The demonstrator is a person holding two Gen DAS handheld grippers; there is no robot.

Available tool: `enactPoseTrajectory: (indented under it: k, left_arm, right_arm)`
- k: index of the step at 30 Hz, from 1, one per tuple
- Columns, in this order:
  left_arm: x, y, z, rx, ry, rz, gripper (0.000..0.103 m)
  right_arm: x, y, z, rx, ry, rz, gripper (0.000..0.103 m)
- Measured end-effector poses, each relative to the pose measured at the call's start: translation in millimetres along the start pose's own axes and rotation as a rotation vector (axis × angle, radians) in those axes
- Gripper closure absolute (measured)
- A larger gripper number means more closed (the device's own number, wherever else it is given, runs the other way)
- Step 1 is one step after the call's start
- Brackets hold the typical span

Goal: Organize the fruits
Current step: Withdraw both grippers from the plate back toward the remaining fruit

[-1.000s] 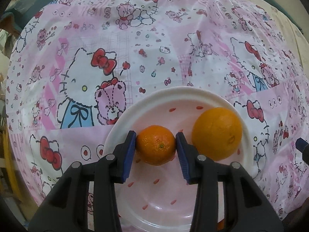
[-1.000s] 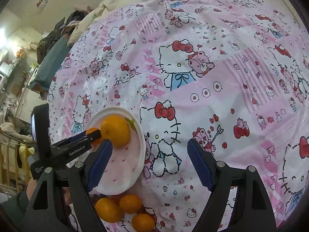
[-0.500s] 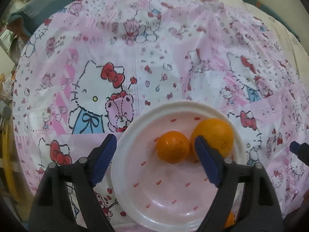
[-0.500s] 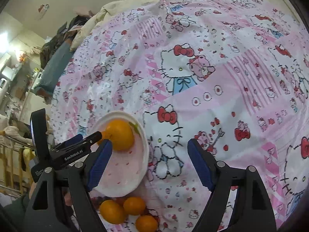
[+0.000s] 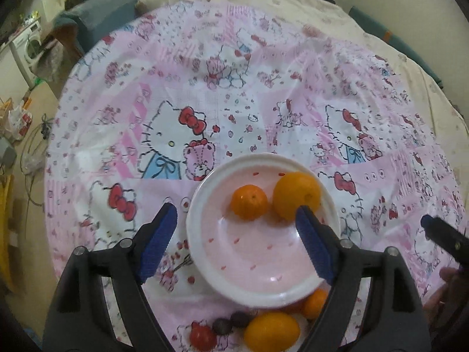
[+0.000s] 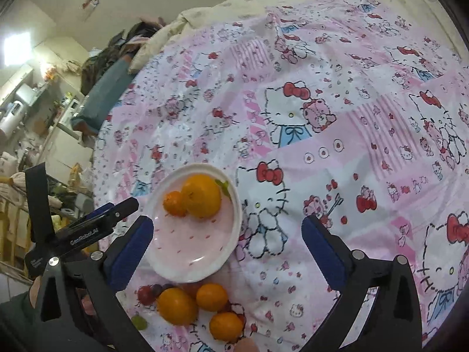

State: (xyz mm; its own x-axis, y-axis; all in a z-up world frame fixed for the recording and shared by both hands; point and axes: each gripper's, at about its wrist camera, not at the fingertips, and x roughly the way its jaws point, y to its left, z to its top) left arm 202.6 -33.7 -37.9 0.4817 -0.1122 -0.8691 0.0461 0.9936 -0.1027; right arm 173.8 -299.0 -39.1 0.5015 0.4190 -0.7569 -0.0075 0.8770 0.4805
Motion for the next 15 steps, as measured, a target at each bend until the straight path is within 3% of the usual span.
enactPoseTrajectory:
  k: [4, 10, 15]
  left_arm:
    - [-17, 2, -12, -0.015, 0.009, -0.008, 0.023]
    - [-33, 9, -34, -0.031, 0.023, 0.004, 0.023]
    - [-42, 15, -55, -0.046, 0.031, 0.006, 0.023]
  right_arm:
    - [-13, 3, -12, -0.036, -0.061, -0.053, 0.000]
    - [-21, -1, -32, -0.023, -0.045, -0.030, 0.000]
    - [-30, 2, -46, -0.040, -0.058, -0.071, 0.000]
